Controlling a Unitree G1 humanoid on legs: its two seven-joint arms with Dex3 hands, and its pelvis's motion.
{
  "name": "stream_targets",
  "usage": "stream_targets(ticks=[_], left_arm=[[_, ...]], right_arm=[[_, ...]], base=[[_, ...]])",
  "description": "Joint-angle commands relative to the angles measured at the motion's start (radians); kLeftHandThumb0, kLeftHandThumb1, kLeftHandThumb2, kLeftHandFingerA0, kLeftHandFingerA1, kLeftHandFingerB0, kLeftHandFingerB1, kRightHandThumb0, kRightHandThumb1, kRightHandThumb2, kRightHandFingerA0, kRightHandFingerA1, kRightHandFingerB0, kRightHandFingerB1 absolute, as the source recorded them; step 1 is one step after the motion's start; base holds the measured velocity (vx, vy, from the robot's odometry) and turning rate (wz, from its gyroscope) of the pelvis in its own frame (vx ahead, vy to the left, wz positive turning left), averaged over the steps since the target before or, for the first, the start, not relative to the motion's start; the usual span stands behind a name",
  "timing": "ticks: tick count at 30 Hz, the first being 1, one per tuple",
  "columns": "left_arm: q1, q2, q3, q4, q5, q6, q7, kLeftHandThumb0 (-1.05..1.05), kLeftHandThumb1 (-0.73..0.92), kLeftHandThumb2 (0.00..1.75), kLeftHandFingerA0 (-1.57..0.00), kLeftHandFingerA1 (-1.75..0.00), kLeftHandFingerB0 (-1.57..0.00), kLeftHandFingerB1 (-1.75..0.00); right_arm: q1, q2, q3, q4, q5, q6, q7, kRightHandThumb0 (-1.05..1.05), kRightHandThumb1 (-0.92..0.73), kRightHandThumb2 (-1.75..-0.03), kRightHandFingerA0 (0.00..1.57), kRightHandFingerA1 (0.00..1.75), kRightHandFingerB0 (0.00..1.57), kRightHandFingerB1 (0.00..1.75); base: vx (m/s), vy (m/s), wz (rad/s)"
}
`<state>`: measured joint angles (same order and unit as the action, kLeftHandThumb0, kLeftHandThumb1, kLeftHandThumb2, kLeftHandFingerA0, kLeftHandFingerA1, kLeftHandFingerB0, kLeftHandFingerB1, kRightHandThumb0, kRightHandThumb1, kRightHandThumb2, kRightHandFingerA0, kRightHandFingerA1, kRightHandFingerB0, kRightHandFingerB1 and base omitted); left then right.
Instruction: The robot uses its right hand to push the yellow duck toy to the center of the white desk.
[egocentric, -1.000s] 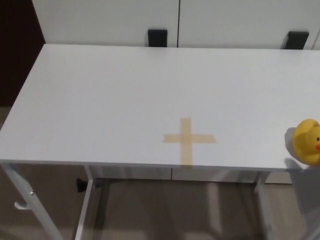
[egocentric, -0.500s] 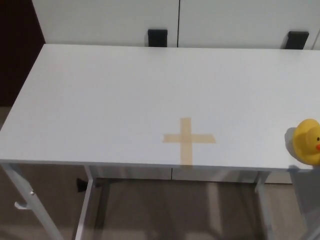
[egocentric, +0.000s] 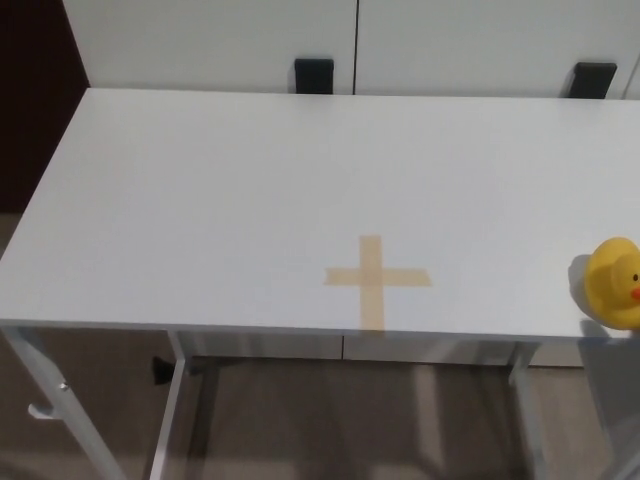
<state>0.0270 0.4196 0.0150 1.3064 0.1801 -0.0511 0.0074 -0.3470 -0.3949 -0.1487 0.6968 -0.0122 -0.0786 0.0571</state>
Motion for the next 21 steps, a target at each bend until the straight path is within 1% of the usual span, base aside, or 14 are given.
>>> stream_targets(ticks=[1, 5, 6, 7, 8, 11, 12, 14, 20, 21], left_arm=[[0.01, -0.001, -0.007, -0.002, 0.005, -0.024, 0.008, -0.16, 0.68, 0.67, -0.86, -0.76, -0.81, -0.6], [0.006, -0.003, -0.006, -0.002, 0.002, -0.016, 0.009, -0.17, 0.68, 0.66, -0.86, -0.77, -0.82, -0.6], [0.005, -0.002, -0.008, -0.001, 0.004, -0.016, 0.008, -0.2, 0.69, 0.62, -0.87, -0.71, -0.79, -0.56], [0.005, -0.002, -0.008, -0.001, 0.004, -0.016, 0.008, -0.2, 0.69, 0.62, -0.87, -0.71, -0.79, -0.56], [0.005, -0.001, -0.011, -0.002, 0.007, -0.018, 0.008, -0.17, 0.66, 0.67, -0.88, -0.76, -0.81, -0.59], [0.009, -0.002, -0.019, -0.005, 0.014, -0.021, 0.012, -0.2, 0.69, 0.64, -0.87, -0.73, -0.81, -0.58], [0.01, -0.002, -0.018, -0.005, 0.014, -0.02, 0.012, -0.18, 0.68, 0.67, -0.86, -0.74, -0.8, -0.58], [0.008, -0.003, -0.015, -0.001, 0.008, -0.018, 0.009, -0.17, 0.67, 0.66, -0.87, -0.73, -0.82, -0.59], [0.006, -0.006, -0.014, 0.004, 0.005, -0.018, 0.008, -0.17, 0.67, 0.66, -0.87, -0.73, -0.82, -0.59], [0.006, -0.005, -0.017, 0.004, 0.008, -0.019, 0.01, -0.18, 0.68, 0.64, -0.88, -0.77, -0.83, -0.59]], right_arm=[[-0.03, 0.018, -0.003, 0.022, -0.017, -0.012, -0.053, -0.7, -0.92, -0.7, 0.47, 0.46, 0.38, 0.41], [-0.043, 0.02, 0.009, 0.037, -0.031, -0.019, -0.061, -0.71, -0.92, -0.72, 0.47, 0.46, 0.37, 0.42], [-0.05, 0.023, 0.018, 0.046, -0.037, -0.027, -0.059, -0.68, -0.92, -0.68, 0.45, 0.49, 0.41, 0.45], [-0.05, 0.023, 0.018, 0.046, -0.037, -0.027, -0.059, -0.68, -0.92, -0.68, 0.45, 0.49, 0.41, 0.45], [-0.052, 0.029, 0.025, 0.047, -0.04, -0.026, -0.056, -0.69, -0.92, -0.68, 0.48, 0.5, 0.42, 0.44], [-0.05, 0.046, 0.043, 0.05, -0.051, -0.033, -0.059, -0.69, -0.92, -0.67, 0.48, 0.52, 0.43, 0.45], [-0.047, 0.057, 0.051, 0.052, -0.055, -0.031, -0.063, -0.72, -0.92, -0.67, 0.47, 0.51, 0.42, 0.44], [-0.043, 0.079, 0.067, 0.054, -0.063, -0.022, -0.07, -0.71, -0.91, -0.67, 0.48, 0.51, 0.43, 0.44], [-0.037, 0.089, 0.075, 0.054, -0.066, -0.021, -0.079, -0.71, -0.91, -0.67, 0.48, 0.51, 0.43, 0.44], [-0.036, 0.098, 0.079, 0.061, -0.067, -0.026, -0.079, -0.72, -0.91, -0.67, 0.48, 0.52, 0.43, 0.46]], base=[[0.0, 0.0, 0.0], [0.0, 0.0, 0.0], [0.0, 0.0, 0.0], [0.0, 0.0, 0.0], [0.0, 0.0, 0.0], [0.0, 0.0, 0.0], [0.0, 0.0, 0.0], [0.0, 0.0, 0.0], [0.0, 0.0, 0.0], [0.0, 0.0, 0.0]])
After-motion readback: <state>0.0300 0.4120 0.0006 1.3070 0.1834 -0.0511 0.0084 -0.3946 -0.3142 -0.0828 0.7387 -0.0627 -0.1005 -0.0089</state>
